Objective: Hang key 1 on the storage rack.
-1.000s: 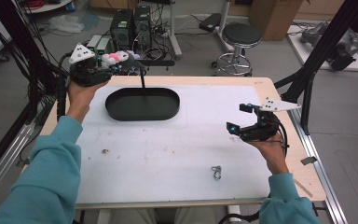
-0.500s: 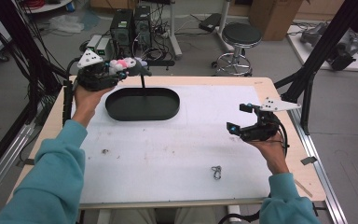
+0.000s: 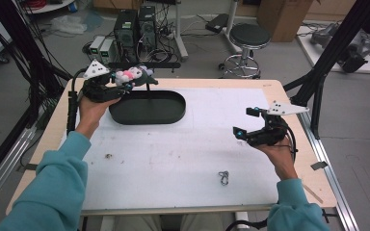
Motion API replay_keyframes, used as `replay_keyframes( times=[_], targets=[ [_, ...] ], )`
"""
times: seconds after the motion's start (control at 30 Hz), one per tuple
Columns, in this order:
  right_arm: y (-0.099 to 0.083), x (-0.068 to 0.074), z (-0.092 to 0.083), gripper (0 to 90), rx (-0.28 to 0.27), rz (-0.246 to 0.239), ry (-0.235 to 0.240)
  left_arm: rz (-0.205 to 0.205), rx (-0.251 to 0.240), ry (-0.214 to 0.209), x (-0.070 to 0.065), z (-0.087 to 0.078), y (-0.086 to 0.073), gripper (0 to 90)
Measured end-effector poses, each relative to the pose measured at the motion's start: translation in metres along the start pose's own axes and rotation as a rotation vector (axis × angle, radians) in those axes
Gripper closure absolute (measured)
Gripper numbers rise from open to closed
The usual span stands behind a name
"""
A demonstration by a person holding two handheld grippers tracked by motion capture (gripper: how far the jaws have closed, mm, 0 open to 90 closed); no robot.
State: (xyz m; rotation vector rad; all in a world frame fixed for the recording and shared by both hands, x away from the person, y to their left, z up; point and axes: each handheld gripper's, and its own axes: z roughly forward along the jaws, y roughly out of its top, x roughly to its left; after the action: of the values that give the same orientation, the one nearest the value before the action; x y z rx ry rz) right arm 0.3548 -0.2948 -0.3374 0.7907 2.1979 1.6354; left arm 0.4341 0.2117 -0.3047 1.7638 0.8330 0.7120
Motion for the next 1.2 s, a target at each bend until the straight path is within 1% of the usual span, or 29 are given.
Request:
replay_keyframes(
  times=[0.07,0.37,0.47,0.53,0.6,0.73,0.9,1.1,1.2],
  targets=[
    [0.000,0.000,0.000,0.6,0.000,0.000,0.000,-0.007,-0.001,-0.002,-0.002,0.001,-0.004,52.9],
    [0.000,0.000,0.002,0.6,-0.001,-0.005,-0.001,-0.012,0.049,-0.010,-0.005,0.007,-0.020,53.1],
    [0.000,0.001,0.003,0.6,0.003,-0.001,0.003,-0.009,0.066,-0.011,-0.005,0.010,-0.023,53.0],
    [0.000,0.001,0.004,0.6,0.003,0.001,0.004,-0.015,0.067,-0.012,-0.005,0.013,-0.024,53.0],
    [0.000,0.000,0.005,0.6,0.003,-0.006,0.003,-0.015,0.074,-0.010,-0.004,0.015,-0.026,53.0],
    [0.000,0.001,0.005,0.6,0.010,0.008,0.006,-0.023,0.088,-0.016,-0.004,0.020,-0.029,52.9],
    [-0.001,-0.001,0.005,0.6,0.007,0.002,0.002,-0.025,0.100,-0.021,-0.006,0.023,-0.033,52.8],
    [-0.001,-0.001,0.007,0.6,0.015,0.009,0.006,-0.029,0.121,-0.017,-0.005,0.028,-0.039,52.6],
    [-0.001,-0.001,0.008,0.6,0.013,0.004,0.006,-0.032,0.131,-0.019,-0.005,0.032,-0.042,52.5]
  ],
)
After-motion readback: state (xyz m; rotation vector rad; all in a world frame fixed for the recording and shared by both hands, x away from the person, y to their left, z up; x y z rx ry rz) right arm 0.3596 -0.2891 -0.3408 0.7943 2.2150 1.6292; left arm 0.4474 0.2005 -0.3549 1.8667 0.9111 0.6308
